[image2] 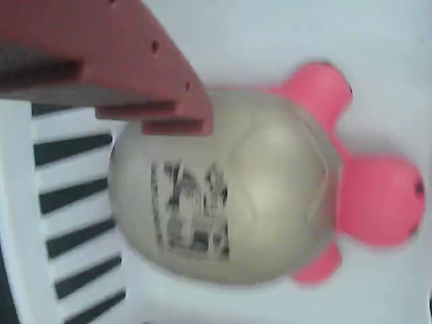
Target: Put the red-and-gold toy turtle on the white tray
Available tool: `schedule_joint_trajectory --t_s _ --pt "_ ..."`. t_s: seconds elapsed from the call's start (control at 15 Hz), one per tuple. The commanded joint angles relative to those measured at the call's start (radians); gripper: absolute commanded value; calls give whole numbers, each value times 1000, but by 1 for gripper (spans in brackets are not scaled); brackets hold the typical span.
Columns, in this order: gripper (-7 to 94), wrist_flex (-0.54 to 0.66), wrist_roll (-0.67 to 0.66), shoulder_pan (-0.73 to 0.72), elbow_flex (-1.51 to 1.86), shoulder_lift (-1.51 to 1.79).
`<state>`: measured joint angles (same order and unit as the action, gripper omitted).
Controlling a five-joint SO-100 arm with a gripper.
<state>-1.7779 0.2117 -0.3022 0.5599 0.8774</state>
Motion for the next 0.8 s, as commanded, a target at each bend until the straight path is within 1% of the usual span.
schedule_joint_trajectory --t_s 0.0,0.2,0.33,0.53,0.73 --pt "0 -12 32 -11 -64 166" --pt "0 32 9 -5 -61 307" --pt "0 114 14 34 -5 482" --pt "0 249 -40 149 164 775" --pt "0 382 -115 264 469 1055"
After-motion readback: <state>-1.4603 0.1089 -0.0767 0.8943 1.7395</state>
